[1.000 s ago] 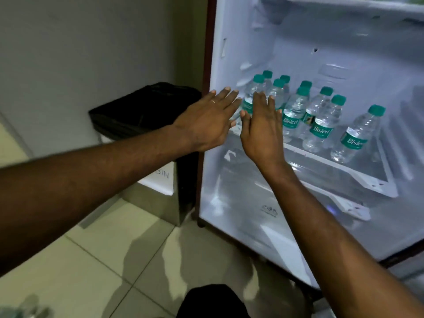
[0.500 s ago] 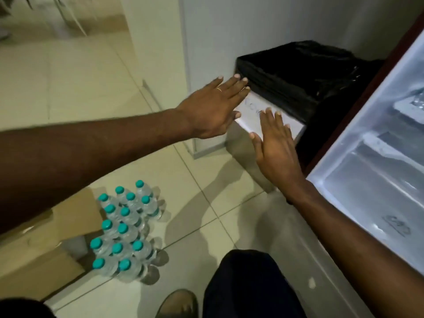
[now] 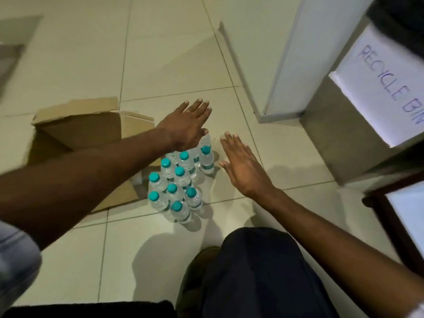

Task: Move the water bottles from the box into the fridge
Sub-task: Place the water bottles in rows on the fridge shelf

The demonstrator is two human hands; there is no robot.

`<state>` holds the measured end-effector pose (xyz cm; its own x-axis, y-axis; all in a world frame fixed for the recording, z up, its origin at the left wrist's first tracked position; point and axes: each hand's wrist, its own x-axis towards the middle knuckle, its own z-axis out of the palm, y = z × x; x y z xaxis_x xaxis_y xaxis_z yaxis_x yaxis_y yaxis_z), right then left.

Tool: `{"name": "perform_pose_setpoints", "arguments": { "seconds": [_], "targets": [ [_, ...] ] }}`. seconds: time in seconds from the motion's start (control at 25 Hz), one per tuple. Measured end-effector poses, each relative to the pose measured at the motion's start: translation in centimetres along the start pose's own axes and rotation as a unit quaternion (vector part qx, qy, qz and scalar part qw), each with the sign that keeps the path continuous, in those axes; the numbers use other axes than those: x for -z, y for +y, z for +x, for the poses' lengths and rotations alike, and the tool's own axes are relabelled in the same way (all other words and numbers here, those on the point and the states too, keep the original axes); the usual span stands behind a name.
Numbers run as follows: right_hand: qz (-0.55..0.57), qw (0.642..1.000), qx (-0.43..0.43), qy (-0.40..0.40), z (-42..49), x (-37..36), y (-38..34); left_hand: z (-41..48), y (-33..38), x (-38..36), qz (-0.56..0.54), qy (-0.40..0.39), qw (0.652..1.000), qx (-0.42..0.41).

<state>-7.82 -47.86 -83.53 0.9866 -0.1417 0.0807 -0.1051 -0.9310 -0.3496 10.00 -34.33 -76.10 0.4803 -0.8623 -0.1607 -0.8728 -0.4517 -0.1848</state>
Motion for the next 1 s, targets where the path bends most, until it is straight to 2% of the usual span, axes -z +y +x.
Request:
{"name": "perform_pose_setpoints", "arguments": {
  "seconds": [0.28, 0.52, 0.72, 0.88, 1.0],
  "targets": [
    [-0.013, 0.998, 0.039, -0.053, 3.9, -6.1, -1.4, -2.8, -0.3, -9.1, -0.084, -0.079, 0.990, 0.079],
    [-0.036, 0.996, 0.047, -0.066, 5.8, -9.0, -0.3, -0.9, 1.0, -11.0, -0.149, -0.058, 0.983, 0.093],
    [0.016, 0.999, 0.023, -0.034, 5.9, -8.8, -0.6, 0.9, 1.4, -11.2, -0.215, 0.017, 0.966, 0.142],
    [-0.023, 0.999, 0.021, -0.021, 6.0, -8.2, -0.3, 1.7, 1.4, -10.9, -0.232, 0.012, 0.956, 0.178],
    [-0.031, 0.999, 0.004, -0.016, 5.6, -8.0, -0.2, 1.8, 2.1, -10.8, -0.230, 0.006, 0.957, 0.174]
  ]
}}
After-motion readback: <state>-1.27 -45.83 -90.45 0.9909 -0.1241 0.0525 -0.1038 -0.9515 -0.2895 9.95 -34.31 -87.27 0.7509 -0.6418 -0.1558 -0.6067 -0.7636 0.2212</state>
